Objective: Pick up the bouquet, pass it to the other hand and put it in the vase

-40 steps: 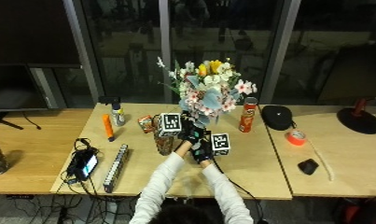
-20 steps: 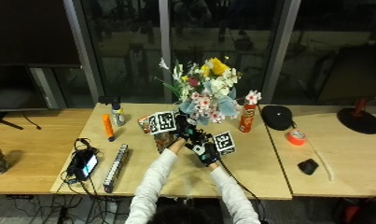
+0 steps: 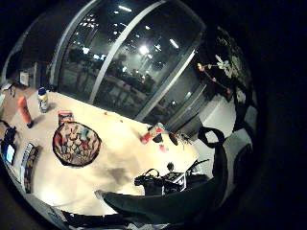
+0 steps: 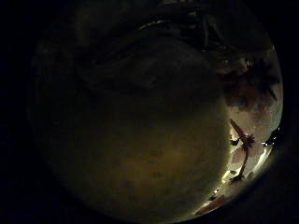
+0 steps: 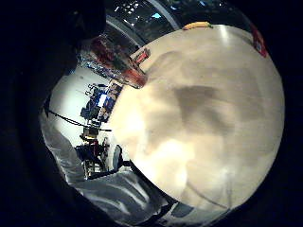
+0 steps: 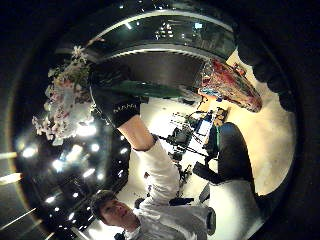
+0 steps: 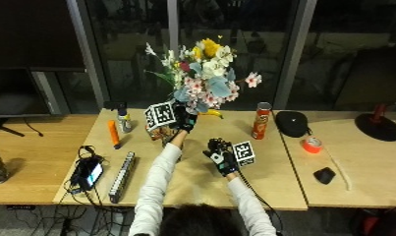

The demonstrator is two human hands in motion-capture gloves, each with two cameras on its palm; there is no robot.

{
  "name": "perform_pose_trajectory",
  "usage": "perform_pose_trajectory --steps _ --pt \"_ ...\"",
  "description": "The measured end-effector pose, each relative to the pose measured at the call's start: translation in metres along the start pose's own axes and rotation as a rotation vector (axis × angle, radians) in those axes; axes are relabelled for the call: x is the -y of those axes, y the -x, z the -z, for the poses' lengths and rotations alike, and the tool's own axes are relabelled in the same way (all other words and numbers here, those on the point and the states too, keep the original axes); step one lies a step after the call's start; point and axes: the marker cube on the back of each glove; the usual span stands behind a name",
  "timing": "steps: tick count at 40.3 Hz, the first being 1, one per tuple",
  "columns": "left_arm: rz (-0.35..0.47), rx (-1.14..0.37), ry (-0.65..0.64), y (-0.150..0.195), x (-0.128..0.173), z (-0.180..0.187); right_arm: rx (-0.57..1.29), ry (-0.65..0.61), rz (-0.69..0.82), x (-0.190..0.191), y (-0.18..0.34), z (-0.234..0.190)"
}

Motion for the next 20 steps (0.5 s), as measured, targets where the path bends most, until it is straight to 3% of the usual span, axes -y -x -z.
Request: perform_pose_trajectory --steps 5,9,16,18,20 --pt "0.025 -0.002 -0.036 0.003 0.013 0.008 0.002 -0.027 -0.038 -0.009 0.0 0.006" --pt "0.021 -0.001 -0.06 0.007 0.023 0.012 -0.121 -0.13 -0.025 -0.008 -0.006 0.016" --pt "-0.016 0.035 -0.1 0.021 0.043 0.014 -0.236 -0.221 0.212 -0.005 -0.017 0.032" --pt "-0.019 0.039 -0.107 0.024 0.047 0.014 -0.2 -0.206 0.165 -0.007 -0.023 0.035" --pt "-0.019 0.036 -0.109 0.027 0.051 0.012 -0.108 -0.154 0.026 -0.014 -0.032 0.035"
